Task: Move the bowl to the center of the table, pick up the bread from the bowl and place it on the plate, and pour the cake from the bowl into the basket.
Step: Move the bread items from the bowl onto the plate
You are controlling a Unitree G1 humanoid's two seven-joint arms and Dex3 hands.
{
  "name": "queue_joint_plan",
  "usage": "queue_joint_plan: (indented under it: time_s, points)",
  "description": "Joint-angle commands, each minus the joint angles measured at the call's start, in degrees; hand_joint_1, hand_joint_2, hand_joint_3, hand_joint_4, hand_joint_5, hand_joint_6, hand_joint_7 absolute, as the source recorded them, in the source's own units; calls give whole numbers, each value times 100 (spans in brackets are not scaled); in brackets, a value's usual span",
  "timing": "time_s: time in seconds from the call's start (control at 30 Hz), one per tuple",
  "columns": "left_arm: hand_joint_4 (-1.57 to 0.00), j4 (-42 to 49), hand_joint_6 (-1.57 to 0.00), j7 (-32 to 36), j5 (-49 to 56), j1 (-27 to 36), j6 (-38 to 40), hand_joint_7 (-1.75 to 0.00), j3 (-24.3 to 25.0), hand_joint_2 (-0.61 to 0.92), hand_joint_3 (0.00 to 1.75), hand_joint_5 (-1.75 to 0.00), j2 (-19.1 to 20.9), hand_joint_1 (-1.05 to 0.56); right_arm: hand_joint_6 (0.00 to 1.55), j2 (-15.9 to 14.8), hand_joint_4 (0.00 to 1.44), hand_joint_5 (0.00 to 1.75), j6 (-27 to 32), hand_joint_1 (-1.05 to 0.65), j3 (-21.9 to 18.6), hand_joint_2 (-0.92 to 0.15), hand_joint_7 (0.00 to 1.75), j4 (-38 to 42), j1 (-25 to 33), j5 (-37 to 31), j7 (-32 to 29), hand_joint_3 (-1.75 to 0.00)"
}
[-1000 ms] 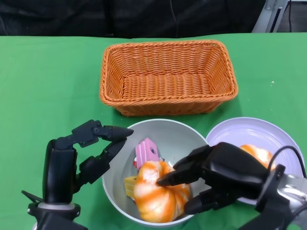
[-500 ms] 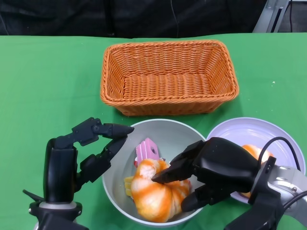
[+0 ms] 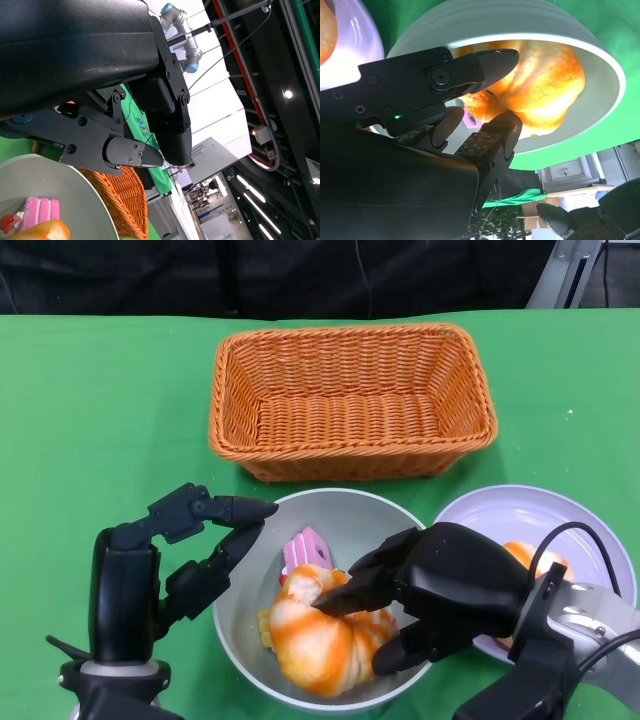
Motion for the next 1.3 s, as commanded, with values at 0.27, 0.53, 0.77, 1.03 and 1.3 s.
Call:
queue_joint_plan:
  time_s: [0.27, 0.53, 0.77, 1.03, 1.3]
  points:
    - [-82, -100, -100, 136, 34, 47, -46, -55, 45, 92, 22, -104, 34, -20, 72, -74, 60, 0, 324, -88, 169, -92, 0, -49, 51, -4, 443, -10]
    - [-82, -87, -100, 152, 63, 40, -65, -56, 57, 92, 21, -103, 56, -22, 66, -76, 53, 0, 692, -91, 231, -92, 0, -318, 41, 2, 944, -7]
    - [-82, -123, -99, 115, 7, 66, -57, -56, 33, 92, 20, -103, 35, -23, 65, -55, 54, 1, 841, -92, 374, -92, 0, -346, 16, -157, 886, -6]
    - [-82, -162, -99, 114, -1, 112, -77, -56, 23, 92, 20, -103, 22, -23, 63, -27, 54, 0, 990, -92, 523, -92, 0, -404, 62, -441, 605, -5]
    - [-82, -234, -99, 81, -64, 160, -57, -56, -6, 92, 19, -102, 13, -23, 62, 7, 56, 1, 1486, -90, 808, -92, 0, -658, 146, -1002, 362, -5]
